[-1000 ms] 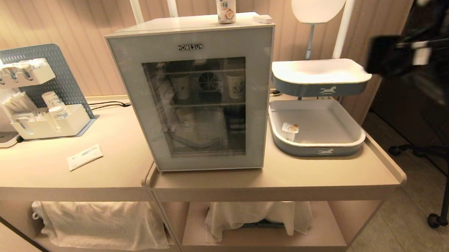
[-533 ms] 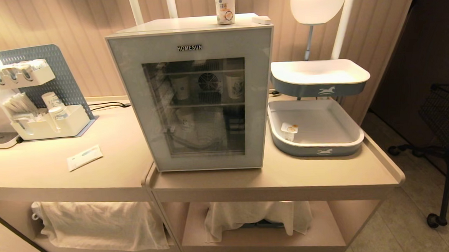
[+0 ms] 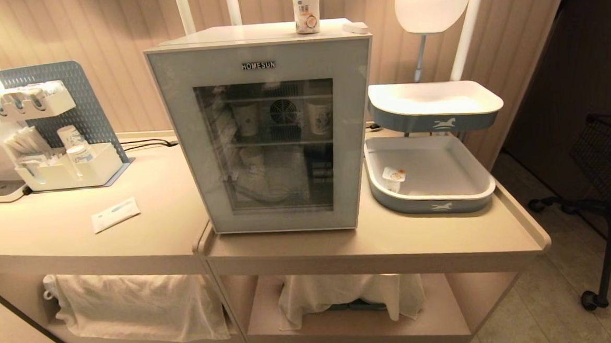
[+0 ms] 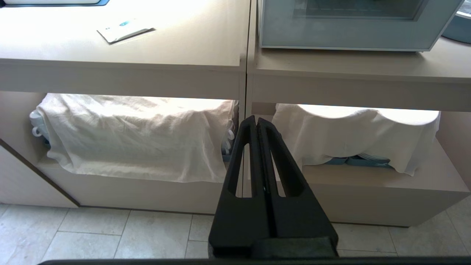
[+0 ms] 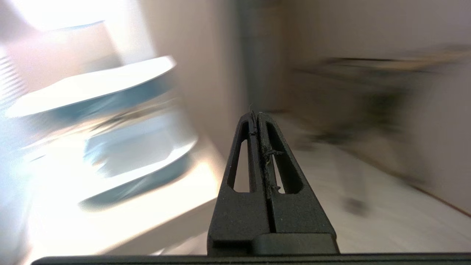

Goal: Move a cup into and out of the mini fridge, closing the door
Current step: Open the freezer door

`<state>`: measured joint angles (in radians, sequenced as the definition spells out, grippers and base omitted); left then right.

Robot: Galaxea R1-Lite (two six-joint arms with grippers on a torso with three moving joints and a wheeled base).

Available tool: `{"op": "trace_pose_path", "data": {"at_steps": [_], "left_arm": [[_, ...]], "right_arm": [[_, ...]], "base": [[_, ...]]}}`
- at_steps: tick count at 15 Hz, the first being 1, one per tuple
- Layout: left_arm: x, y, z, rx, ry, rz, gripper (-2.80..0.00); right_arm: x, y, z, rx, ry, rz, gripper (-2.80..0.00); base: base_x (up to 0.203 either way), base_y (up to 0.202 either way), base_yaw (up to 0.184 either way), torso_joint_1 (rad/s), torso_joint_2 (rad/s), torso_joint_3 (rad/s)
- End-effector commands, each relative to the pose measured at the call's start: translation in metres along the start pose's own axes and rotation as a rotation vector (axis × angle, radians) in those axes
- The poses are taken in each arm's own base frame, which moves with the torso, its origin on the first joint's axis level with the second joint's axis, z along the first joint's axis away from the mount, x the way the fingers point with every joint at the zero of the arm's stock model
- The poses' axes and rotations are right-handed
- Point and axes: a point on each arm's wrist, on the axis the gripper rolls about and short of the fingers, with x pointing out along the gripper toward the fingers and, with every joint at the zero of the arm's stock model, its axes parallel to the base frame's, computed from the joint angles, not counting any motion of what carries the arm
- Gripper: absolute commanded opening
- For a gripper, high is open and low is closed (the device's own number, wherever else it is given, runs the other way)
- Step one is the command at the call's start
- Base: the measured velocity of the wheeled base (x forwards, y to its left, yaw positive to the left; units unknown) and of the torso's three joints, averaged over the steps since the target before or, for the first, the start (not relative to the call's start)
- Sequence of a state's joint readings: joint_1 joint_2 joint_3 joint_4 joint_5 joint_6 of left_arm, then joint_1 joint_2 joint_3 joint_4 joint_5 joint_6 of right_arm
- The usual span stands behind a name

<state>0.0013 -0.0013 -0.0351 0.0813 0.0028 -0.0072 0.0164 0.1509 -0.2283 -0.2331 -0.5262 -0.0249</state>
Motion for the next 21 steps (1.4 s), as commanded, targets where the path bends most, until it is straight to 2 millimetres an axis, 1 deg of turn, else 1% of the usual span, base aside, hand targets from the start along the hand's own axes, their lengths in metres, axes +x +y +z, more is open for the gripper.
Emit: {"op": "trace_pose_path", "data": {"at_steps": [1,2,4,6,8,10,21], "left_arm": [[0.000,0.000,0.000,0.000,0.002,0.001,-2.80],[0.000,0.000,0.000,0.000,0.003,0.001,-2.80],[0.000,0.000,0.000,0.000,0.003,0.001,-2.80],[0.000,0.000,0.000,0.000,0.003,0.001,-2.80],[0.000,0.000,0.000,0.001,0.003,0.001,-2.80],[0.000,0.000,0.000,0.001,0.003,0.001,-2.80],[0.000,0.000,0.000,0.001,0.003,0.001,-2.80]], "right_arm": [[-0.016,-0.002,-0.026,0.022,-0.039,0.261,-2.80],[-0.016,0.000,-0.040,0.012,0.004,0.301,-2.80],[-0.016,0.004,-0.066,-0.016,0.090,0.435,-2.80],[-0.017,0.004,-0.077,-0.022,0.192,0.469,-2.80],[-0.021,0.003,-0.090,-0.085,0.325,0.511,-2.80],[-0.022,0.003,-0.088,-0.117,0.337,0.527,-2.80],[-0.022,0.003,-0.088,-0.105,0.339,0.523,-2.80]], "base": [[0.000,0.000,0.000,0.000,0.00,0.000],[0.000,0.000,0.000,0.000,0.00,0.000],[0.000,0.000,0.000,0.000,0.00,0.000],[0.000,0.000,0.000,0.000,0.00,0.000],[0.000,0.000,0.000,0.000,0.00,0.000],[0.000,0.000,0.000,0.000,0.00,0.000],[0.000,0.000,0.000,0.000,0.00,0.000]]}}
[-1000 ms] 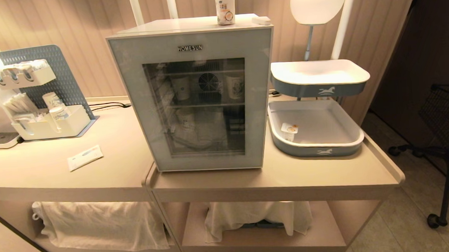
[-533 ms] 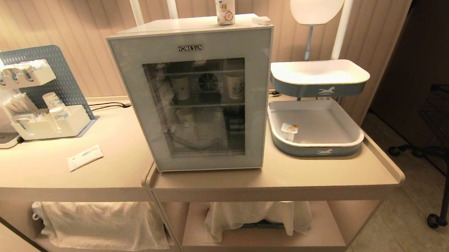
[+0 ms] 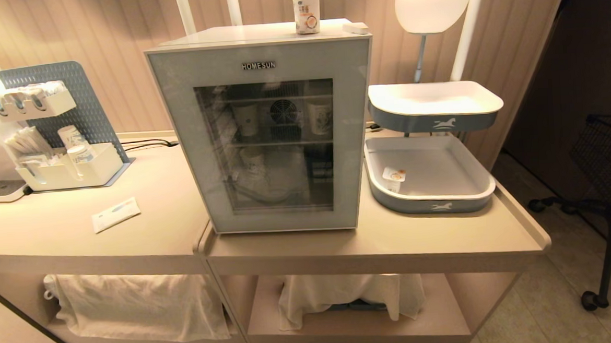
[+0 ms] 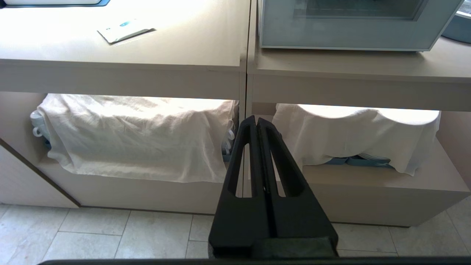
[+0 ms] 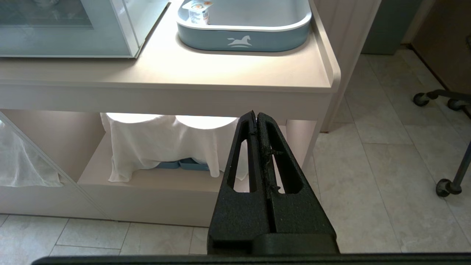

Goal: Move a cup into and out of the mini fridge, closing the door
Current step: Open the freezer door

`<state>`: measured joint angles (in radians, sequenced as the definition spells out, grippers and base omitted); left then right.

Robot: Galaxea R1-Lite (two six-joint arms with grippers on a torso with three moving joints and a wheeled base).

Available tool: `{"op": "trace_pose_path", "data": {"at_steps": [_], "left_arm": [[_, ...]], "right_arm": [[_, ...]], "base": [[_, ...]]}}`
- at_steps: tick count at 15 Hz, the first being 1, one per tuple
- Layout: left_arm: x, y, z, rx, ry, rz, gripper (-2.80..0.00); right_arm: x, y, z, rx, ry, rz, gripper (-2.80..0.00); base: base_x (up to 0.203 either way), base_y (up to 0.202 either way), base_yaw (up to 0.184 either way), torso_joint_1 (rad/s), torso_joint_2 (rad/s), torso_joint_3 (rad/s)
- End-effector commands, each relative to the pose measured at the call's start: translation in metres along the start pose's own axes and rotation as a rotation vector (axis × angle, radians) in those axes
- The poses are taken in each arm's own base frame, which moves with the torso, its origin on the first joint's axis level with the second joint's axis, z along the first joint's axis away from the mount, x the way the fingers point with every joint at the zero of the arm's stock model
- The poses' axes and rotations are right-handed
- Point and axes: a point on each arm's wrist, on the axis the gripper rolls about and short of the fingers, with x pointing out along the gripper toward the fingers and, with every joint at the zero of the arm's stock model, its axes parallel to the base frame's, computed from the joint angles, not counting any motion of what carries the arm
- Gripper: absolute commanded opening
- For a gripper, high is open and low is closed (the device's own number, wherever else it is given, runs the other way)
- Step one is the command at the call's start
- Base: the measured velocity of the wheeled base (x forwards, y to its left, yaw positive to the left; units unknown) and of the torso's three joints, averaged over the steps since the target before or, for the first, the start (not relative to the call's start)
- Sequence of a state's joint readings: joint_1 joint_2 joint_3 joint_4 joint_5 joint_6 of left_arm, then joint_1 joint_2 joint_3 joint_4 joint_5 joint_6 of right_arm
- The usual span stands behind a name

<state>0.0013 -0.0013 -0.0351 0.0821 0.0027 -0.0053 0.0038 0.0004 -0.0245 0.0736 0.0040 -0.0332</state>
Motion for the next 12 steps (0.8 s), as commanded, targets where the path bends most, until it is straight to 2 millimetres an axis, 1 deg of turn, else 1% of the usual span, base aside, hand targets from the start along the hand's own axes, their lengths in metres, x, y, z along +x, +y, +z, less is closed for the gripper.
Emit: {"op": "trace_pose_path", "data": {"at_steps": [1,6,7,12], "left_arm": [[0.0001,0.0000,0.0000,-0.001,0.002,0.001,-2.80],[0.0001,0.0000,0.0000,-0.001,0.002,0.001,-2.80],[0.0001,0.0000,0.0000,-0.001,0.002,0.001,-2.80],[0.0001,0.0000,0.0000,-0.001,0.002,0.001,-2.80]], "right_arm": [[0.0002,0.0000,0.0001,-0.002,0.003,0.001,-2.80],[0.0002,0.0000,0.0000,-0.001,0.004,0.002,-2.80],[0.0002,0.0000,0.0001,0.001,0.003,0.001,-2.80],[0.0002,0.0000,0.0001,0.001,0.003,0.001,-2.80]], "base": [[0.000,0.000,0.000,0.000,0.00,0.000],[0.000,0.000,0.000,0.000,0.00,0.000],[-0.001,0.085,0.004,-0.003,0.00,0.007],[0.000,0.178,0.001,0.004,0.00,0.003]]}}
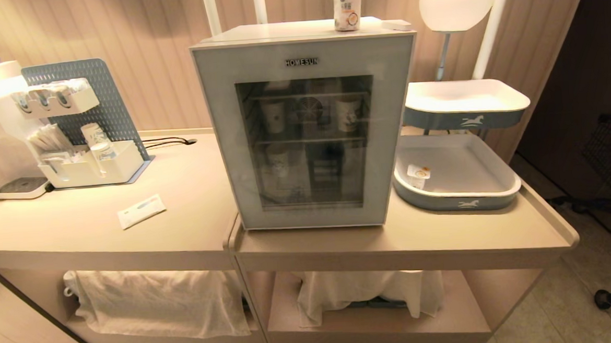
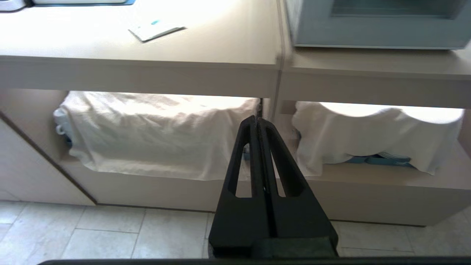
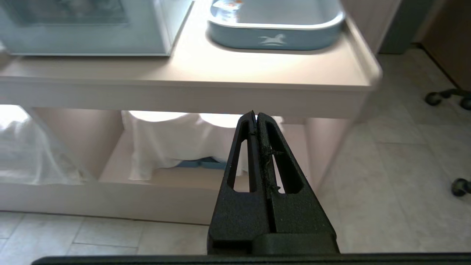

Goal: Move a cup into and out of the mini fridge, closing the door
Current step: Open the freezer door

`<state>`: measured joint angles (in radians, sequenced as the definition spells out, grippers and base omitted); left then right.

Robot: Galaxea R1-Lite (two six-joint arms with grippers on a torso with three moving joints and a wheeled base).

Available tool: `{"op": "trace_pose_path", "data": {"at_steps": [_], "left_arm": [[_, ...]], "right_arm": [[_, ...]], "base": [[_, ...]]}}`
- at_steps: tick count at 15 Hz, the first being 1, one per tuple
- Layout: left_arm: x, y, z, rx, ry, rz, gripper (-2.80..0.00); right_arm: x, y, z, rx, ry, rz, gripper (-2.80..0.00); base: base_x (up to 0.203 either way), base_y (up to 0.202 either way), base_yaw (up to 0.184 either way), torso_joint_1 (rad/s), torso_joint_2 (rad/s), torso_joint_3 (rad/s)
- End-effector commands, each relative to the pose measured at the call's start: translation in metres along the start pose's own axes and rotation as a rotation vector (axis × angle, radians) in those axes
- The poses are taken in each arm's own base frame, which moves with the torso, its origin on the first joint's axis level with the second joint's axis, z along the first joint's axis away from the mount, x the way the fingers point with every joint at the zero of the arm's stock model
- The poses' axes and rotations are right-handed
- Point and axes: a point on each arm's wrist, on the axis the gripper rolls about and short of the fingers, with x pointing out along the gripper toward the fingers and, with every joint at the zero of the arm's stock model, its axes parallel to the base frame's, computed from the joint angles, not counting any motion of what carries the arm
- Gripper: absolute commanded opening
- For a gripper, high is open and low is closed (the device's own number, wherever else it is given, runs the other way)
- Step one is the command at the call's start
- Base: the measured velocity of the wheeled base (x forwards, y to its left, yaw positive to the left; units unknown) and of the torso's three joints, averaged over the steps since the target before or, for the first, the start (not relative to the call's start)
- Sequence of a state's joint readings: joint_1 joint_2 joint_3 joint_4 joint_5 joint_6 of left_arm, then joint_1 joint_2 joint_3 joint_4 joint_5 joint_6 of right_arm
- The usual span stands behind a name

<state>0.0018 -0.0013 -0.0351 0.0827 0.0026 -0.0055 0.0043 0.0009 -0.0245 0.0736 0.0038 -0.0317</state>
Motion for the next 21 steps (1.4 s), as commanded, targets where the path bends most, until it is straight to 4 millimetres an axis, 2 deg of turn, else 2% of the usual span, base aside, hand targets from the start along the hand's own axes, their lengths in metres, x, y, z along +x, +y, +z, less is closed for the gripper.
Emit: {"op": "trace_pose_path", "data": {"at_steps": [1,7,18,21], "left_arm": [[0.0001,0.0000,0.0001,-0.001,0.001,0.000,-2.80],[0.0001,0.0000,0.0001,-0.001,0.001,0.000,-2.80],[0.0001,0.0000,-0.0001,0.001,0.003,-0.001,-2.80],[0.0001,0.0000,-0.0001,0.002,0.003,-0.001,-2.80]], "right_arm": [[0.0002,0.0000,0.0001,-0.001,0.002,0.001,-2.80],[0.0002,0.0000,0.0001,-0.001,0.002,0.001,-2.80],[0.0002,0.0000,0.0001,0.003,0.002,0.001,-2.80],[0.0002,0.0000,-0.0001,-0.001,0.004,0.001,-2.80]], "base": [[0.000,0.191,0.001,0.004,0.01,-0.012],[0.000,0.155,-0.002,0.001,0.00,0.002],[0.000,0.000,0.000,0.000,0.00,0.000],[0.147,0.000,-0.002,0.001,0.00,0.004]]}}
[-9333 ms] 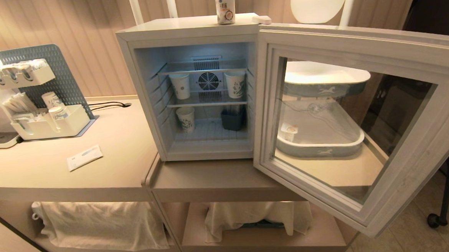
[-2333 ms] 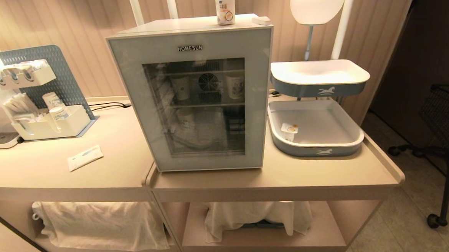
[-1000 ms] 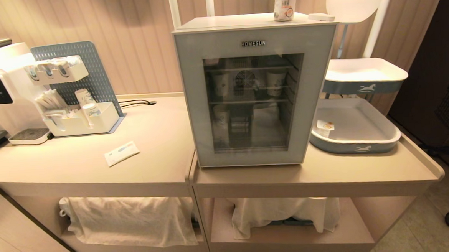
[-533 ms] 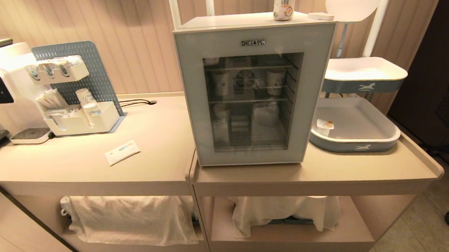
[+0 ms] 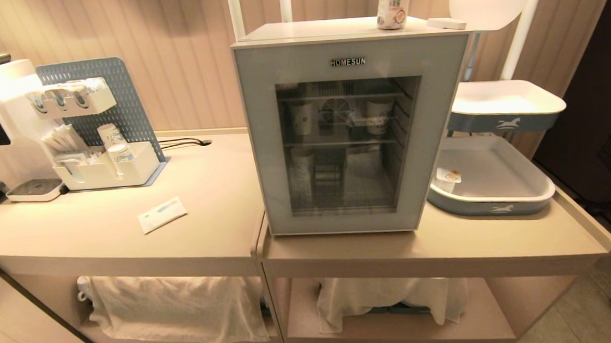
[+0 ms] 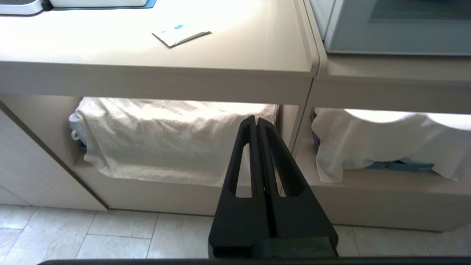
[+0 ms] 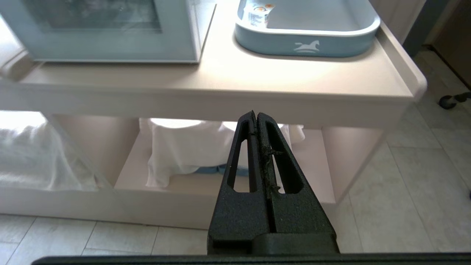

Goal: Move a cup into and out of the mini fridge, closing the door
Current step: Open the freezer door

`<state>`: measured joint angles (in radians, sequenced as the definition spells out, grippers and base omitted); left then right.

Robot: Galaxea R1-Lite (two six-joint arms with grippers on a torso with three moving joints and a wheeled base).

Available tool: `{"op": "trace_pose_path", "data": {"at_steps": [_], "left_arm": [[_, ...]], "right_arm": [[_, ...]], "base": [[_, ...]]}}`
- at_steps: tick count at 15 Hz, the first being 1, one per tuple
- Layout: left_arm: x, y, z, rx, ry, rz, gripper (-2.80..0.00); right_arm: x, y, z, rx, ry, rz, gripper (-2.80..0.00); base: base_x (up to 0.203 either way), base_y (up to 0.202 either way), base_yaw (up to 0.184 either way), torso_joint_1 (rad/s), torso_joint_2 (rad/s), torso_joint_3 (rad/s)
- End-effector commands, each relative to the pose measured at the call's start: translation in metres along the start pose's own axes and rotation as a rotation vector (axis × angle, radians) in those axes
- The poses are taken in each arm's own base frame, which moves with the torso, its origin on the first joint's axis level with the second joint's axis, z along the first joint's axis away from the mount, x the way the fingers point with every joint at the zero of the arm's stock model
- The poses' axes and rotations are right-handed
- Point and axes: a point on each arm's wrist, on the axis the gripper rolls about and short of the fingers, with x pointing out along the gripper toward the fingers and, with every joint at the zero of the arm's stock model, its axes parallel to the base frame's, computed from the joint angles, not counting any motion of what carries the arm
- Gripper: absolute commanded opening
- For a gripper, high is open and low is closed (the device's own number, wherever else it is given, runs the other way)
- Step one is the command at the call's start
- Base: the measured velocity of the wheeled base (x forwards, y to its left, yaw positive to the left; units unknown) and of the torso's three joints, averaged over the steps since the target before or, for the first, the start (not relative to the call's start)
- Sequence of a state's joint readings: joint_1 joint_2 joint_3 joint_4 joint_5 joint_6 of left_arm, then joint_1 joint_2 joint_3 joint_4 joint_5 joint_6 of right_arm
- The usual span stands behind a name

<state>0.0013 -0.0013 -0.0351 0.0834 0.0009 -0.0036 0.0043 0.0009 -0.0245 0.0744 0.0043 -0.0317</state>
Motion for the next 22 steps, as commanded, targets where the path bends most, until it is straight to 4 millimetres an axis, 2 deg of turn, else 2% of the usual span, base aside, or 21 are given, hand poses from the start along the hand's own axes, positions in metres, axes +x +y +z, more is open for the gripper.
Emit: {"op": "trace_pose_path", "data": {"at_steps": [1,4,22], "left_arm": [[0.0001,0.0000,0.0000,-0.001,0.002,0.001,-2.80],[0.0001,0.0000,0.0000,0.000,0.002,0.001,-2.80],[0.0001,0.0000,0.0000,-0.001,0.002,0.001,-2.80]], "right_arm": [[0.0002,0.0000,0.0000,-0.001,0.003,0.001,-2.80],[0.0002,0.0000,0.0001,-0.002,0.002,0.001,-2.80],[0.0002,0.0000,0.0002,0.010,0.001,-0.001,-2.80]], "base": [[0.206,0.000,-0.003,0.010,0.01,0.001],[0.148,0.000,0.001,0.008,0.01,0.000],[0.000,0.000,0.000,0.000,0.00,0.000]]}}
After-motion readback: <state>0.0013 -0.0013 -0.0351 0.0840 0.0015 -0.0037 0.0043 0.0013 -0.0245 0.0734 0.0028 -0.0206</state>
